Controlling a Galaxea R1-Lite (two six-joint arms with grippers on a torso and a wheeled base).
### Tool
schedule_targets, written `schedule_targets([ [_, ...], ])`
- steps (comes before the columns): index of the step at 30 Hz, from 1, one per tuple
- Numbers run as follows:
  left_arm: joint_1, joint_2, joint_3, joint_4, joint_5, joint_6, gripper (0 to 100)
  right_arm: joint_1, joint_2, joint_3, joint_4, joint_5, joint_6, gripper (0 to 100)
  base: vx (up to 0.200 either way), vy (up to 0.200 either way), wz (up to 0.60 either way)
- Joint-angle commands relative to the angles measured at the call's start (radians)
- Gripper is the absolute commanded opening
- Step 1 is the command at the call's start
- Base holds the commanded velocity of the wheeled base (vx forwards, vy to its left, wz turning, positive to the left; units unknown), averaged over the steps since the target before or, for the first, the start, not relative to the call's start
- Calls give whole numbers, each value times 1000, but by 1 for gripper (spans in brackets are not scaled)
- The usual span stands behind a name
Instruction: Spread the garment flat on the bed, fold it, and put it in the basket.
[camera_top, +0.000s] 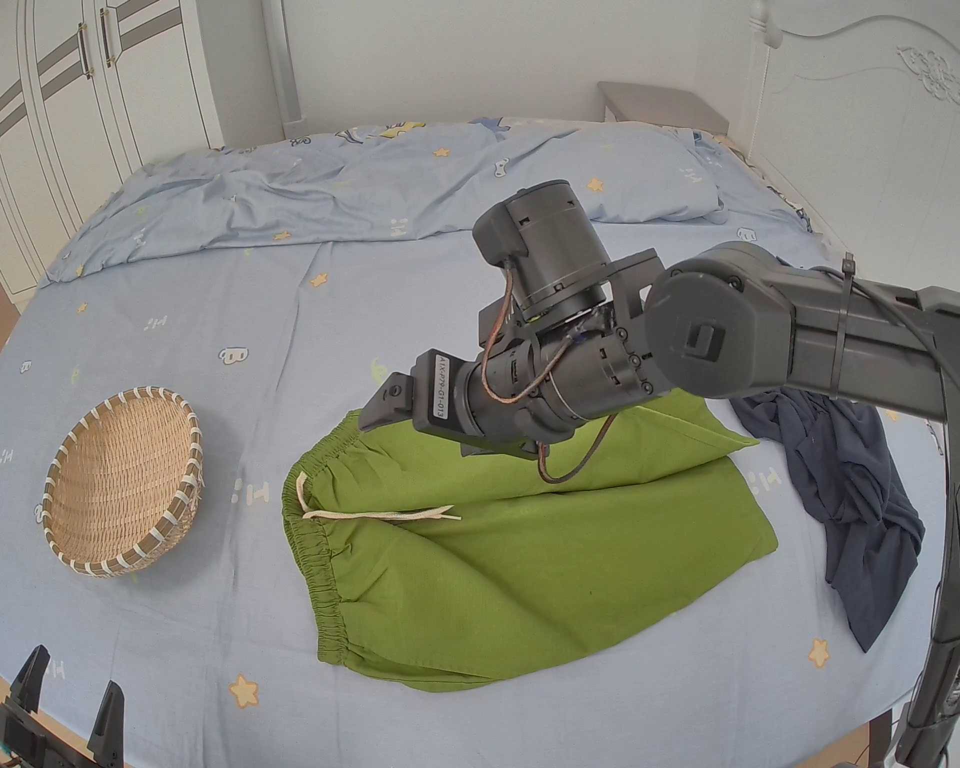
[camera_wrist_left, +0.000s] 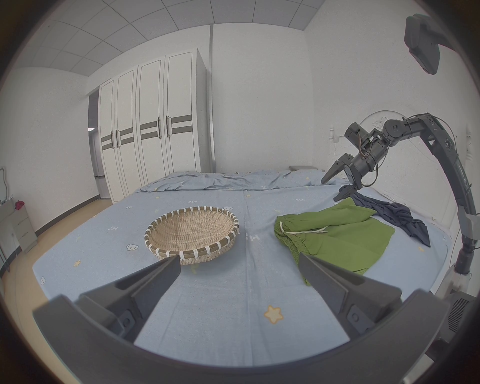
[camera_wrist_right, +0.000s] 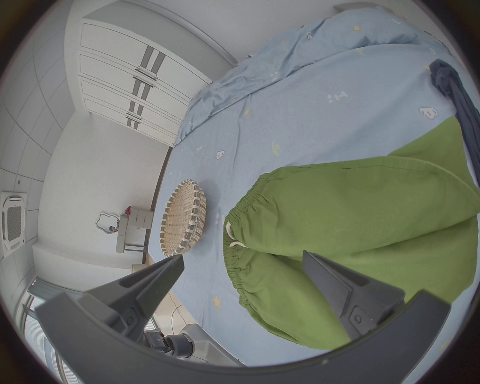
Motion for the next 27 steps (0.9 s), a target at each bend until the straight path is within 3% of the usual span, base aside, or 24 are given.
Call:
schedule_targets([
  [1, 2, -16, 18, -2, -5, 6, 100, -61, -56, 0, 29, 12, 1, 100, 0, 0, 0],
  [5, 5, -16, -18, -26, -1, 24, 100, -133, -163, 109, 32, 52, -6, 100, 0, 0, 0],
  [6, -3, -16, -131, -55, -13, 21, 100, -165, -203, 161, 29, 92, -8, 100, 0, 0, 0],
  [7, -26, 57, -334, -48, -22, -29, 100, -211, -267, 232, 21, 153, -11, 100, 0, 0, 0],
  [8, -58, 148, -439, 5, -22, -92, 100, -242, -313, 279, 18, 190, -11, 100, 0, 0, 0],
  [10, -100, 265, -525, 118, -33, -154, 100, -278, -372, 360, 10, 226, -13, 100, 0, 0, 0],
  [13, -144, 352, -528, 210, -102, -195, 100, -306, -433, 460, -21, 230, -13, 100, 0, 0, 0],
  [14, -185, 452, -499, 212, -196, -279, 100, -338, -484, 561, -73, 230, -13, 100, 0, 0, 0],
  [16, -213, 530, -478, 195, -255, -364, 100, -357, -520, 635, -119, 234, -11, 100, 0, 0, 0],
  [17, -245, 640, -458, 137, -320, -476, 100, -373, -570, 736, -197, 242, -11, 100, 0, 0, 0],
  [19, -265, 765, -413, 32, -380, -569, 100, -393, -611, 845, -300, 245, -9, 100, 0, 0, 0],
  [21, -273, 860, -372, -63, -426, -594, 100, -418, -640, 906, -353, 250, 1, 100, 0, 0, 0],
  [23, -271, 1024, -321, -218, -513, -603, 100, -485, -706, 942, -320, 277, 9, 100, 0, 0, 0],
  [24, -271, 1024, -321, -218, -513, -603, 100, -485, -706, 942, -320, 277, 9, 100, 0, 0, 0],
  [27, -245, 1269, -275, -383, -663, -629, 100, -622, -731, 974, -275, 322, 0, 100, 0, 0, 0],
])
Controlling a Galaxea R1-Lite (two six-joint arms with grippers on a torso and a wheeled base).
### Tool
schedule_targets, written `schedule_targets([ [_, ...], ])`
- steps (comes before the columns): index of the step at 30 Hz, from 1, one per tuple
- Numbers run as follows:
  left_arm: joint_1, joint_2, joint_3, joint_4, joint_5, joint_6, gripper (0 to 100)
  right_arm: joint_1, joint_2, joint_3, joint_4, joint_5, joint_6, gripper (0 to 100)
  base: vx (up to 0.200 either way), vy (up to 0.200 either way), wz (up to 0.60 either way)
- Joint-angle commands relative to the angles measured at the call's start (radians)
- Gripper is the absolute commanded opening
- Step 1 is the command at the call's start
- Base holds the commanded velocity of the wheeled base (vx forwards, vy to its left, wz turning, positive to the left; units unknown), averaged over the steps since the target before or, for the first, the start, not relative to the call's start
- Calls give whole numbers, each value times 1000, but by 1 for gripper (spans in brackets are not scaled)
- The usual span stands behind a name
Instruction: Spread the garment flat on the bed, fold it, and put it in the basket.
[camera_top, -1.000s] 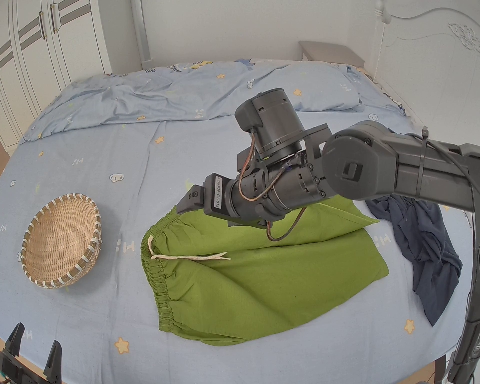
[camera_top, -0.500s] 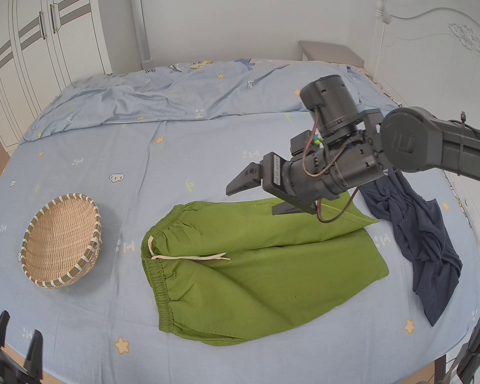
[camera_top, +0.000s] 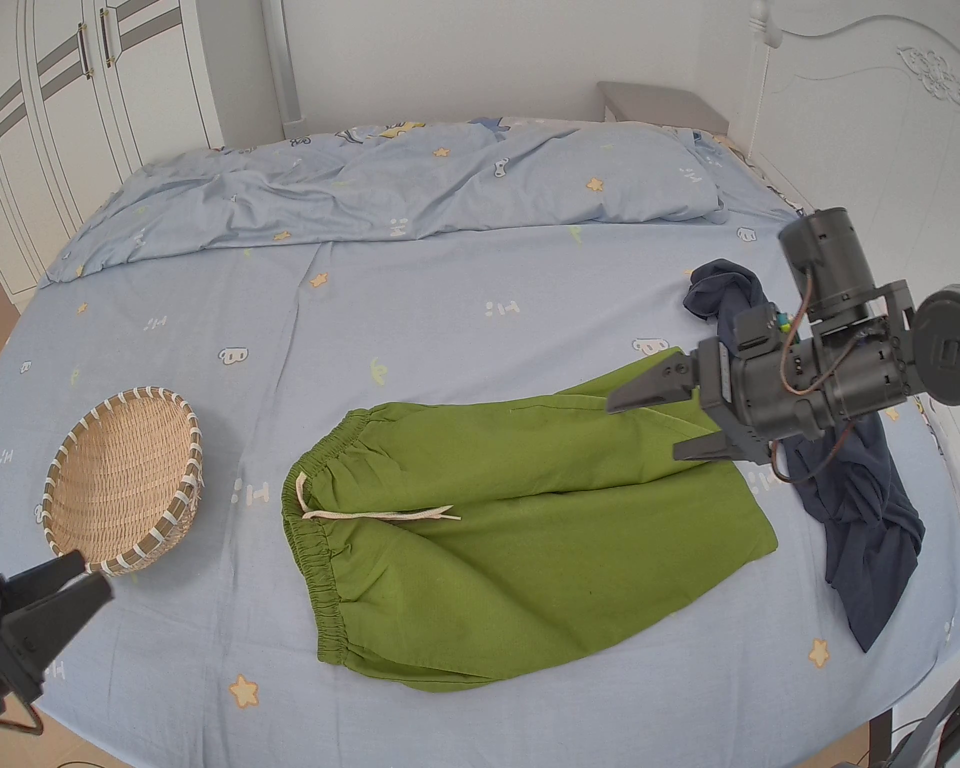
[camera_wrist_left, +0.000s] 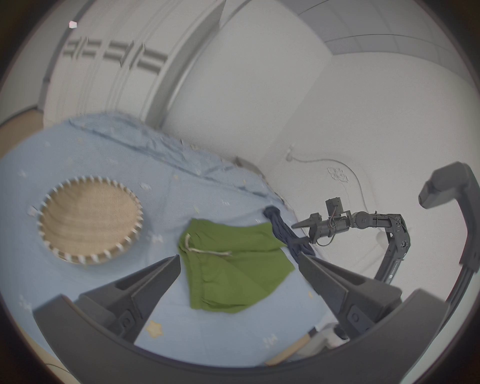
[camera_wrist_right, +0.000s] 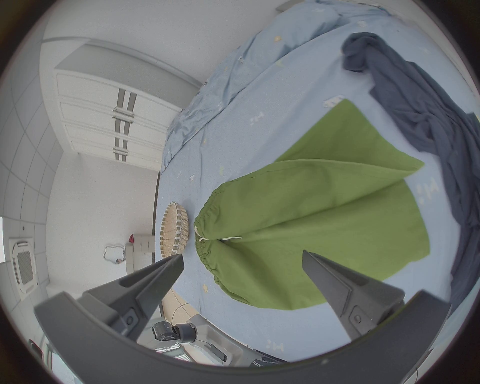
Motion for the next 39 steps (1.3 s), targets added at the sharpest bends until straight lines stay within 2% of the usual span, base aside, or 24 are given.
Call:
schedule_targets([
  [1, -50, 752, 151, -359, -367, -196, 100, -301, -273, 319, -90, 119, 0, 100, 0, 0, 0],
  [3, -32, 823, 174, -397, -425, -170, 100, -335, -279, 338, -93, 150, -24, 100, 0, 0, 0],
  [4, -18, 889, 188, -430, -467, -129, 100, -365, -290, 349, -96, 176, -61, 100, 0, 0, 0],
  [5, -12, 912, 192, -440, -479, -110, 100, -376, -294, 352, -98, 185, -74, 100, 0, 0, 0],
  [8, 57, 1088, 160, -505, -510, 154, 100, -436, -299, 332, -101, 265, -143, 100, 0, 0, 0],
  [10, 101, 1144, 114, -493, -526, 247, 100, -444, -293, 308, -98, 284, -144, 100, 0, 0, 0],
  [13, 103, 1173, 115, -465, -546, 243, 100, -442, -294, 315, -96, 287, -147, 100, 0, 0, 0],
  [15, 117, 1251, 123, -453, -571, 255, 100, -439, -288, 323, -101, 287, -152, 100, 0, 0, 0],
  [16, 132, 1348, 115, -470, -577, 281, 100, -437, -288, 317, -101, 287, -153, 100, 0, 0, 0],
  [19, 178, 1360, 111, -500, -580, 301, 100, -433, -288, 312, -109, 287, -153, 100, 0, 0, 0],
  [21, 178, 1360, 108, -502, -580, 296, 100, -428, -288, 317, -115, 287, -153, 100, 0, 0, 0],
  [29, 129, 1401, 59, -505, -583, 285, 100, -414, -291, 325, -121, 285, -153, 100, 0, 0, 0],
  [39, 85, 1398, 34, -569, -589, 187, 100, -414, -293, 331, -122, 285, -153, 100, 0, 0, 0],
])
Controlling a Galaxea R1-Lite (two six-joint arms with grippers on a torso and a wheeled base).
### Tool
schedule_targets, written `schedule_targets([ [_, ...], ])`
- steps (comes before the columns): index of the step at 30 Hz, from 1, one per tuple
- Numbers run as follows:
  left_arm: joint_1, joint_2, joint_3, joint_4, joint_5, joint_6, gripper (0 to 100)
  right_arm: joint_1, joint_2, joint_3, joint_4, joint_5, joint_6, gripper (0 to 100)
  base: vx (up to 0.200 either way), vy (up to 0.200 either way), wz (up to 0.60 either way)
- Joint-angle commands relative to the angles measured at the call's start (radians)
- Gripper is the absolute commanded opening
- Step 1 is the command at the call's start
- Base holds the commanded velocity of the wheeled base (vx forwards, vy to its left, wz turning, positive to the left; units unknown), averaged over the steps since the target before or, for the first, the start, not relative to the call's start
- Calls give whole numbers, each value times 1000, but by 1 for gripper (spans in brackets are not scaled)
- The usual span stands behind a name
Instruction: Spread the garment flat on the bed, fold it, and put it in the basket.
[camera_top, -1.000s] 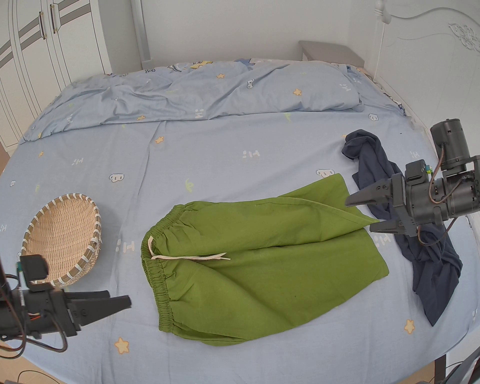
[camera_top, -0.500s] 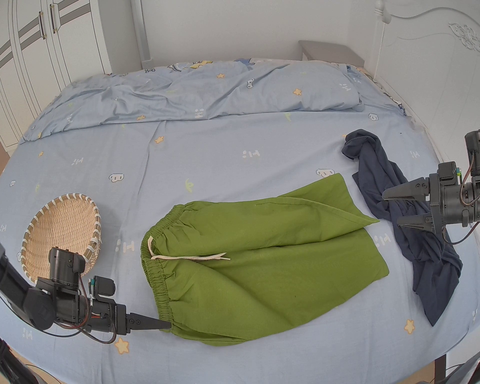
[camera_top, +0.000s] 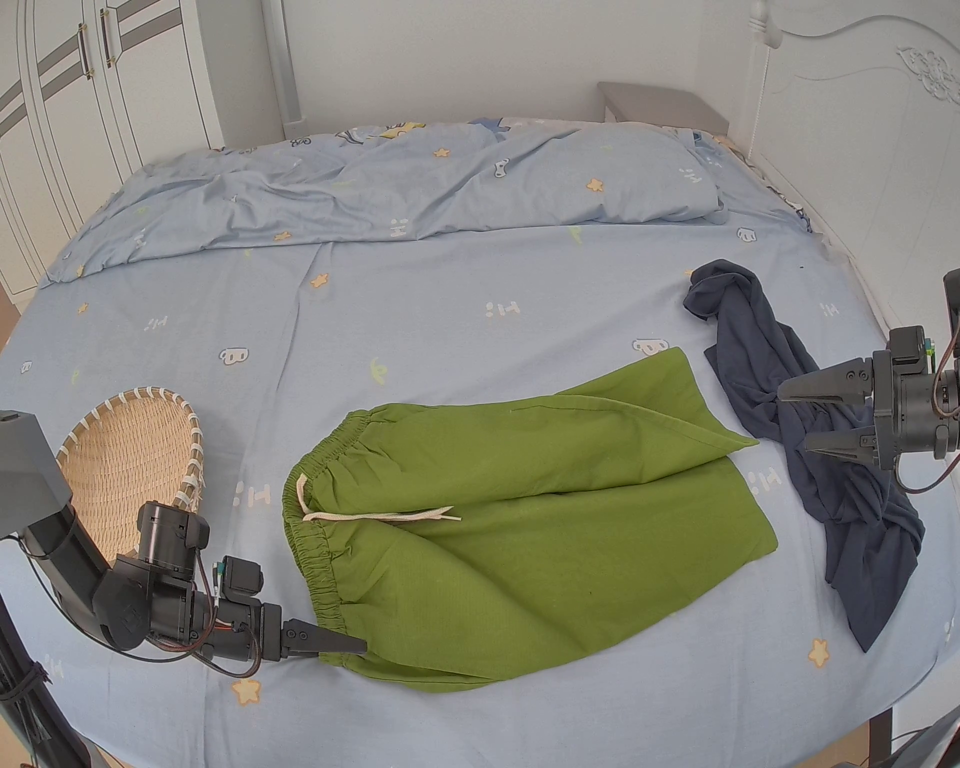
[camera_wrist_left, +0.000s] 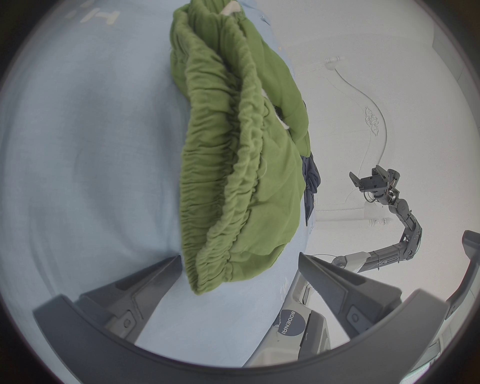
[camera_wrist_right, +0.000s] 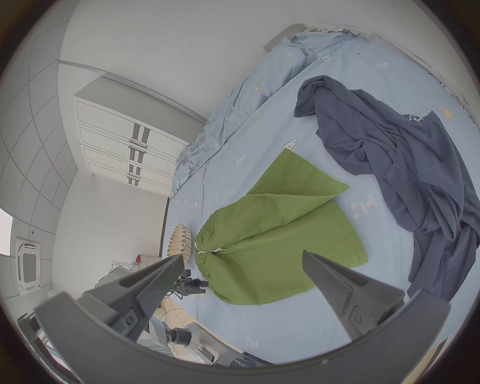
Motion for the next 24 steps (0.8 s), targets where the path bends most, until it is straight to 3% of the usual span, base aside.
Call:
schedule_targets([
  [1, -18, 13, -6, -29, 8, -25, 100, 1, 1, 3, -1, 0, 0, 100, 0, 0, 0],
  [7, -20, 12, 9, -87, 8, -85, 100, 1, 4, 3, -1, 0, 0, 100, 0, 0, 0],
  [8, -20, 12, 9, -89, 8, -86, 0, 1, 6, 4, -1, 0, 0, 100, 0, 0, 0],
  [19, 23, -4, 53, -92, 6, -85, 0, -2, 6, 37, 1, 2, 0, 100, 0, 0, 0],
  [24, 161, -59, 75, -81, -104, -89, 0, -58, 41, 110, -10, 2, -37, 100, 0, 0, 0],
])
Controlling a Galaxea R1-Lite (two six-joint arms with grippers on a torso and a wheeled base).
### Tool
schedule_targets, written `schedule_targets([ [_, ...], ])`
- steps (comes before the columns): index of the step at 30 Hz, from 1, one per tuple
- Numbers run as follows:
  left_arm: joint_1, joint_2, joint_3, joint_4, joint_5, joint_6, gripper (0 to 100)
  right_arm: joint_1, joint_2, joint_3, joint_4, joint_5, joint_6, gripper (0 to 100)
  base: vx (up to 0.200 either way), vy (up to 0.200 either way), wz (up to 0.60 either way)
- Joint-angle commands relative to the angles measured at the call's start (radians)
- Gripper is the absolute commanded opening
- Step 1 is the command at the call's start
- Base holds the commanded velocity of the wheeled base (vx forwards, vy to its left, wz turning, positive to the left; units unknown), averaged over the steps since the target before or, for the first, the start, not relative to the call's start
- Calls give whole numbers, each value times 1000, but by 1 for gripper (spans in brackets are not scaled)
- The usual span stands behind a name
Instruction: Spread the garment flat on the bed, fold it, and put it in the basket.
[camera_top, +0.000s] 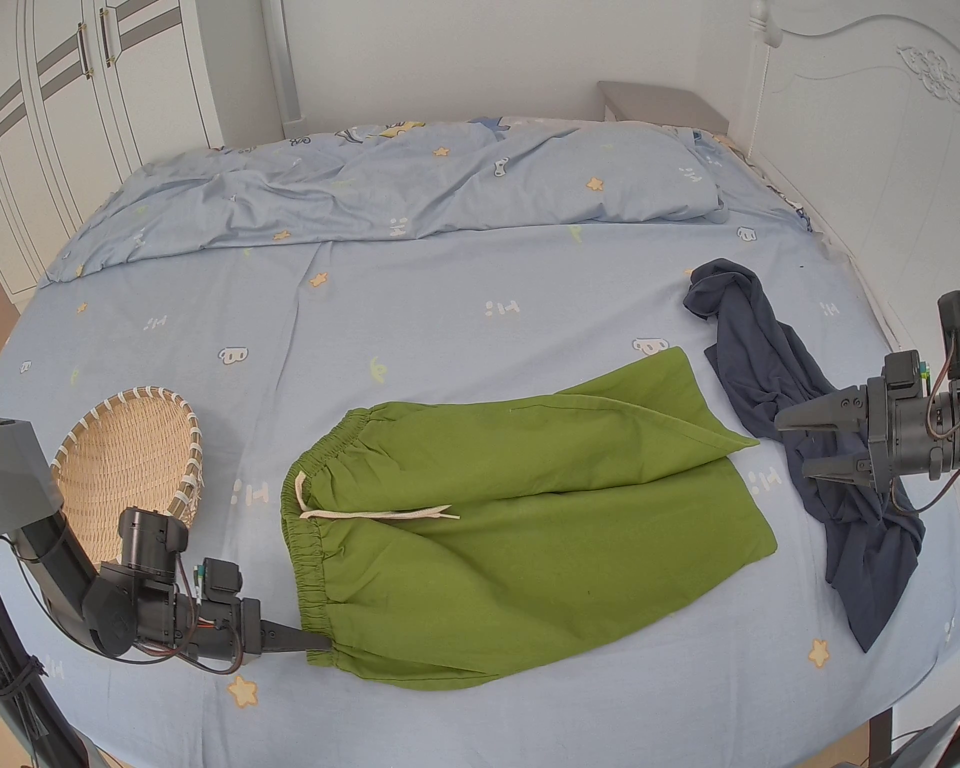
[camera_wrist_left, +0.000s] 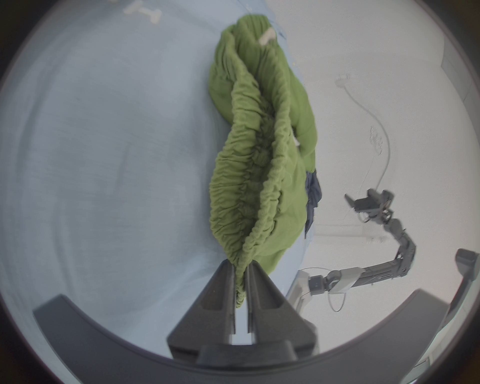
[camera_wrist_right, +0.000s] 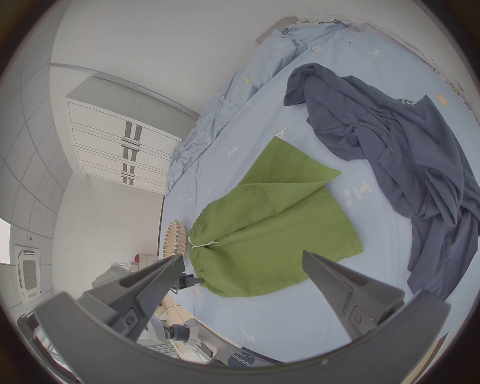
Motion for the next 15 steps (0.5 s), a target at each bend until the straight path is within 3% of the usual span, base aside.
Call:
schedule_targets([
  [1, 117, -61, 16, 8, -96, -3, 0, -61, 55, 66, -6, 7, -52, 100, 0, 0, 0],
  [7, 192, -54, 19, 8, -134, 6, 0, -138, 133, 153, -6, 79, -205, 100, 0, 0, 0],
  [15, 186, -50, 19, 7, -134, 7, 0, -207, 286, 185, -6, 127, -351, 100, 0, 0, 0],
])
